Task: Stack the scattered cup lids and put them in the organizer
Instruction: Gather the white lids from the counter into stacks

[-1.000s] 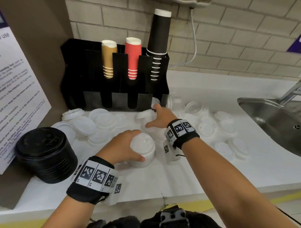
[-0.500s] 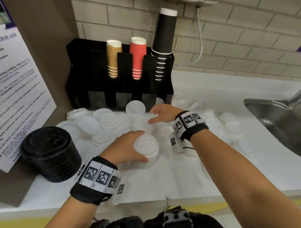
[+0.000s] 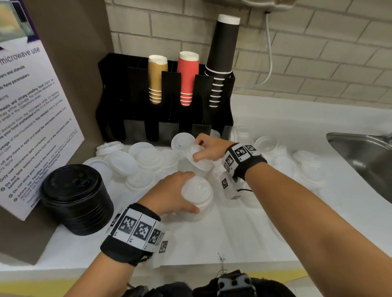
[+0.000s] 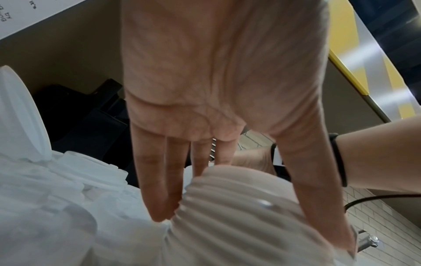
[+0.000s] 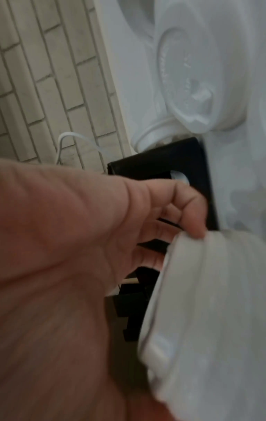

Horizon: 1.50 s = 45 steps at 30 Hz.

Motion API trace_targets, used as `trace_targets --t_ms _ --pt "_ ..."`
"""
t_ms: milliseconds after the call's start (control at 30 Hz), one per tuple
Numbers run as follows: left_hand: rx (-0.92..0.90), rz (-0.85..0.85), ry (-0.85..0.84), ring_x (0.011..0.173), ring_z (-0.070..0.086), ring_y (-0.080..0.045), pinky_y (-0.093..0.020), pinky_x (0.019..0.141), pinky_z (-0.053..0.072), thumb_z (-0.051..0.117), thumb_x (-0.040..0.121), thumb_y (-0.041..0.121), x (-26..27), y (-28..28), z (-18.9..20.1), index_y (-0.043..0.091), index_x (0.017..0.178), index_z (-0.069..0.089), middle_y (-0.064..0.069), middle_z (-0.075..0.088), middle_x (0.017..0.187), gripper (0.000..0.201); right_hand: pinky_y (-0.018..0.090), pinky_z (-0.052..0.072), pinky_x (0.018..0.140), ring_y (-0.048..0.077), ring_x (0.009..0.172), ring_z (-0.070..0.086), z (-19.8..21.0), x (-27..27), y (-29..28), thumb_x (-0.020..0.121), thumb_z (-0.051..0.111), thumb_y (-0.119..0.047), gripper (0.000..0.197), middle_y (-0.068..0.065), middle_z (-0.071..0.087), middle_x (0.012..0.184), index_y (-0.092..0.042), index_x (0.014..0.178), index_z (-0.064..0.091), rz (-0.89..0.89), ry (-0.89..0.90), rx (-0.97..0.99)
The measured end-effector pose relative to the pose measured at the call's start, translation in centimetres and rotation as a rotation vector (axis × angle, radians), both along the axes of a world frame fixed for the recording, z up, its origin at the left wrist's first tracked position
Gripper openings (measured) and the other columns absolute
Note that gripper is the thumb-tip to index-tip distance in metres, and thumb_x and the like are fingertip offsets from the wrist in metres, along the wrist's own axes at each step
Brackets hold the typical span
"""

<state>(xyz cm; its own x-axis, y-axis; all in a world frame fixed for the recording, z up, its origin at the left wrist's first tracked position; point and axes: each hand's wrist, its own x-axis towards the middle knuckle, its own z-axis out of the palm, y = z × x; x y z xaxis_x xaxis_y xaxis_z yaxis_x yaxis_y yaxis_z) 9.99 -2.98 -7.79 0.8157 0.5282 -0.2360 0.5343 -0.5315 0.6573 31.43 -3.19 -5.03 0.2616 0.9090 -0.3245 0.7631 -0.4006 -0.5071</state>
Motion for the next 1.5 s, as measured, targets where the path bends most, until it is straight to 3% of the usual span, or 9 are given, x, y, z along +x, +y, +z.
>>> trace_targets --t_ms 100,300,433,533,667,833,1100,1333,1500 --pt "0.003 -0.002 -0.002 0.126 0.044 -0.013 -0.024 0.093 0.036 0.087 0.063 0.038 0.1 0.0 -0.1 0.033 0.144 0.037 0.01 0.046 0.139 0.096 0.026 0.048 0.061 0.022 0.091 0.058 -0.1 -0.3 -0.2 0.077 0.071 -0.033 0.044 0.004 0.057 0.109 -0.029 0.114 0.048 0.013 0.036 0.015" --pt "0.006 -0.006 0.012 0.132 0.04 -0.015 -0.028 0.102 0.036 0.087 0.064 0.041 0.2 0.1 -0.1 0.032 0.149 0.031 0.009 0.041 0.145 0.102 0.033 0.045 0.1 0.02 0.12 0.049 0.4 -0.4 0.5 0.078 0.073 -0.031 0.057 0.0 0.049 0.135 -0.032 0.131 0.05 0.087 -0.052 0.001" --pt "0.01 -0.011 0.011 0.135 0.038 -0.014 -0.023 0.101 0.031 0.087 0.064 0.041 0.1 0.2 -0.3 0.031 0.15 0.029 0.009 0.038 0.149 0.104 0.025 0.05 0.059 0.016 0.077 0.057 3.3 0.4 1.4 0.073 0.076 -0.033 0.058 0.005 0.058 0.104 -0.03 0.121 0.043 -0.044 0.097 0.126" --pt "0.008 -0.013 0.016 0.137 0.036 -0.015 -0.024 0.103 0.031 0.087 0.064 0.042 0.1 0.1 -0.4 0.03 0.151 0.028 0.008 0.035 0.151 0.106 0.02 0.045 0.048 0.012 0.066 0.055 4.6 -0.2 2.4 0.073 0.078 -0.033 0.052 0.004 0.059 0.093 -0.025 0.116 0.05 -0.032 0.165 0.127" --pt "0.014 -0.024 0.017 0.136 0.036 -0.015 -0.025 0.105 0.03 0.086 0.064 0.043 0.2 0.2 -0.3 0.029 0.151 0.028 0.007 0.036 0.151 0.105 0.027 0.058 0.076 0.013 0.097 0.06 4.2 -1.8 3.9 0.076 0.072 -0.055 0.053 -0.005 0.056 0.107 -0.025 0.118 0.055 0.049 0.098 0.098" --pt "0.008 -0.02 0.004 0.134 0.038 -0.016 -0.023 0.101 0.033 0.087 0.064 0.043 0.1 0.0 -0.3 0.03 0.15 0.029 0.007 0.037 0.149 0.104 0.036 0.04 0.105 0.021 0.128 0.045 0.7 -0.2 3.7 0.076 0.071 -0.053 0.062 -0.004 0.046 0.144 -0.038 0.133 0.052 0.272 -0.292 -0.279" --pt "0.014 -0.024 -0.005 0.126 0.044 -0.019 -0.032 0.101 0.04 0.086 0.063 0.041 0.1 -0.2 -0.2 0.032 0.144 0.037 0.005 0.043 0.142 0.095 0.041 0.04 0.105 0.023 0.125 0.047 -2.2 -0.3 2.1 0.07 0.082 -0.036 0.073 0.0 0.05 0.133 -0.036 0.134 0.047 0.39 -0.365 -0.191" --pt "-0.02 0.008 -0.07 0.129 0.04 -0.015 -0.024 0.097 0.033 0.091 0.057 0.038 -0.7 0.0 -0.6 0.037 0.152 0.012 0.007 0.038 0.14 0.123 0.031 0.048 0.091 0.021 0.105 0.057 2.3 0.3 -1.3 0.084 0.067 -0.034 0.048 0.001 0.058 0.11 -0.038 0.129 0.05 0.094 0.044 0.058" --pt "-0.053 0.074 -0.147 0.111 0.05 -0.014 -0.025 0.091 0.039 0.091 0.06 0.03 -0.8 0.0 -0.6 0.038 0.152 0.005 0.01 0.048 0.123 0.126 0.025 0.046 0.082 0.014 0.101 0.059 4.0 -1.4 -5.5 0.084 0.064 -0.034 0.036 -0.004 0.063 0.096 -0.046 0.118 0.058 0.008 0.302 0.213"
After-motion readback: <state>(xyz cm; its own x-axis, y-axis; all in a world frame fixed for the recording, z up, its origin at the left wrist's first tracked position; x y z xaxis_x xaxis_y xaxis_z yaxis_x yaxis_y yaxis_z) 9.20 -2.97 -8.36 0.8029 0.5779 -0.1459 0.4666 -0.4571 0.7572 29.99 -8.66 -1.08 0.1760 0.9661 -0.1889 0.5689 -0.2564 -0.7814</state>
